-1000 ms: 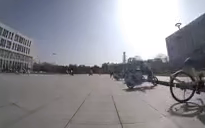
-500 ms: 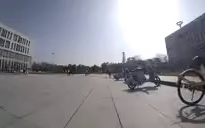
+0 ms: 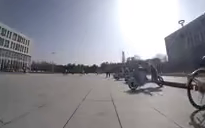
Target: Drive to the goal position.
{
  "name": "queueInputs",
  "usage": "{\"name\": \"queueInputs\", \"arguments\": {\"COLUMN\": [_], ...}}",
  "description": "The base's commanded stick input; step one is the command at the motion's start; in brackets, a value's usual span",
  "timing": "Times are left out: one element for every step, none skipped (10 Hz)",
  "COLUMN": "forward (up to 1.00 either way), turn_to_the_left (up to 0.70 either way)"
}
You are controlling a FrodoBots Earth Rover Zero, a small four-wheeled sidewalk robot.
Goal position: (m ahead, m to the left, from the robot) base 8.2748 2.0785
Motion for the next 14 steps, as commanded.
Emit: {"name": "queueInputs", "arguments": {"forward": [0.5,0.5,0.5,0.5,0.5,0.5,0.5,0.5,0.5,0.5,0.5,0.5,0.5,0.5], "turn_to_the_left": [0.0,0.0,0.0,0.0,0.0,0.0,0.0,0.0,0.0,0.0,0.0,0.0,0.0,0.0]}}
